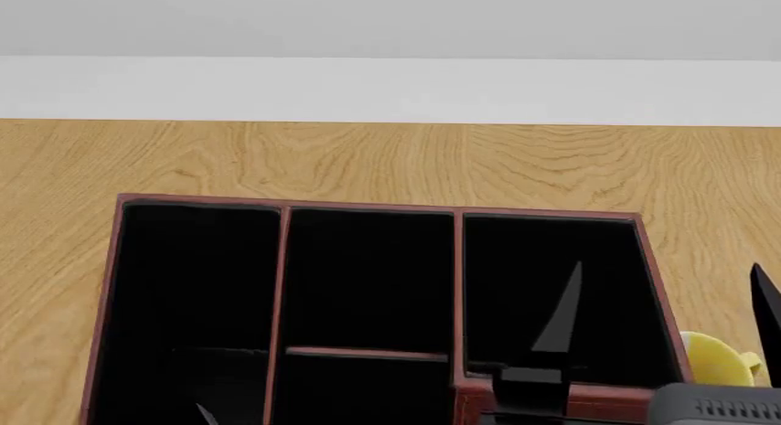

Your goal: Pick up the book and place it in the front compartment of the caddy.

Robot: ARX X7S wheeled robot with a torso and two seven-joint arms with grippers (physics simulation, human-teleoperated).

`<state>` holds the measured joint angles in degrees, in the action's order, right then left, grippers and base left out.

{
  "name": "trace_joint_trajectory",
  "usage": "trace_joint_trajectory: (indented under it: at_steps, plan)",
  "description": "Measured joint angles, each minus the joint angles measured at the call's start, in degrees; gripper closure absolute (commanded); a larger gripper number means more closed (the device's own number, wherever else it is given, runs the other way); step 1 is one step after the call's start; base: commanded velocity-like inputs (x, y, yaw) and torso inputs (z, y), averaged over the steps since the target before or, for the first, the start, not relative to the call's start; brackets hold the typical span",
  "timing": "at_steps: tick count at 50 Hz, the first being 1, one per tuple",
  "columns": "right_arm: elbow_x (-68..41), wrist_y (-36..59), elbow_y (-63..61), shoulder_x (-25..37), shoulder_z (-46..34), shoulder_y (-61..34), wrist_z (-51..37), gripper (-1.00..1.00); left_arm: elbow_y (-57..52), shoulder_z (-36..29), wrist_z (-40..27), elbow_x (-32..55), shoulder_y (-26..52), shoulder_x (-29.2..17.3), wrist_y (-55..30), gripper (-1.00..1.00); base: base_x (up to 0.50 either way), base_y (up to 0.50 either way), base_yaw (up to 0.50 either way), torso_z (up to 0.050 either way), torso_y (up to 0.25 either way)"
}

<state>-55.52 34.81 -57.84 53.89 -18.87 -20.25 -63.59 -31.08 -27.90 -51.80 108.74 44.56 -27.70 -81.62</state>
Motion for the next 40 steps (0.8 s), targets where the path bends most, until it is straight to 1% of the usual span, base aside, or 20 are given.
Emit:
trace_joint_trajectory:
  at_steps: [11,22,40]
  plan:
    - [0.88,-1.23,0.35,0.34,-0.27,0.91,0.22,-1.0,1.51,-1.61,3.87,-5.3,-0.92,1.76,-0.68,-1.0,0.0,0.0,0.0,0.0,0.0]
    - [1.17,-2.07,0.44,0.91,-0.34,1.58,0.11,-1.0,2.93,-3.85,9.21,-12.2,-1.63,3.07,-1.13,-1.0,0.0,0.0,0.0,0.0,0.0]
    - [1.47,-3.14,0.86,1.84,-0.31,2.06,0.16,-1.0,5.28,-8.11,16.01,-20.48,-1.02,3.86,-0.43,-1.0,0.0,0.0,0.0,0.0,0.0]
